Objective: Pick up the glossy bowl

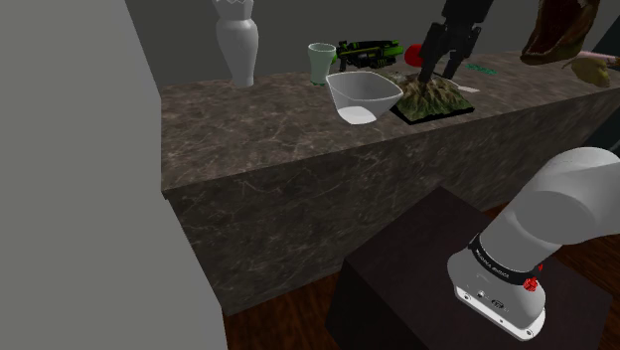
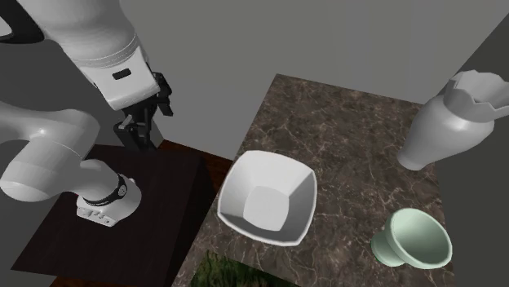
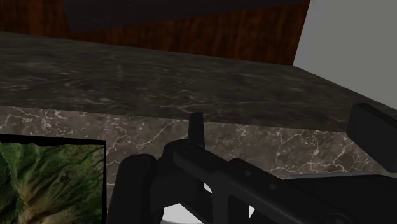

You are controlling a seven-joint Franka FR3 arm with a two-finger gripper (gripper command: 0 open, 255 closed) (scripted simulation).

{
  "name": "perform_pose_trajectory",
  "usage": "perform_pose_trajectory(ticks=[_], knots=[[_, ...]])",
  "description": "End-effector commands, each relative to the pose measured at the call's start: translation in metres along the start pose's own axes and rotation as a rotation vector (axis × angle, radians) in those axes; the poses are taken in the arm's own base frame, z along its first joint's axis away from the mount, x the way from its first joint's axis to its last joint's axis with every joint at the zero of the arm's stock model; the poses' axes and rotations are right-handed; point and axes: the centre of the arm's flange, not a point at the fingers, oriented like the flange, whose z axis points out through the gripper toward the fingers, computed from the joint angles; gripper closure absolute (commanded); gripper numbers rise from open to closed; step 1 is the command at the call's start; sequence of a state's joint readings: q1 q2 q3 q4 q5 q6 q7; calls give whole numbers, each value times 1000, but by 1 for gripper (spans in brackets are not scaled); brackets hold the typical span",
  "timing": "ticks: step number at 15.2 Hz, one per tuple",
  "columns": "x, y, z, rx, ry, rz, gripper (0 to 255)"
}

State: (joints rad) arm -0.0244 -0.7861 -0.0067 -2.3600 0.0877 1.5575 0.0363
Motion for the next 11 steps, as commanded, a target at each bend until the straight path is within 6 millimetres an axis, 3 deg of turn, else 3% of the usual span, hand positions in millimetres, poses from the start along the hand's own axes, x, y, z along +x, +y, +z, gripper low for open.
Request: perform_pose_trajectory(ticks=[1,11], knots=[[0,0,0,0,0,0,0],[107,85,25,93,10,61,0]])
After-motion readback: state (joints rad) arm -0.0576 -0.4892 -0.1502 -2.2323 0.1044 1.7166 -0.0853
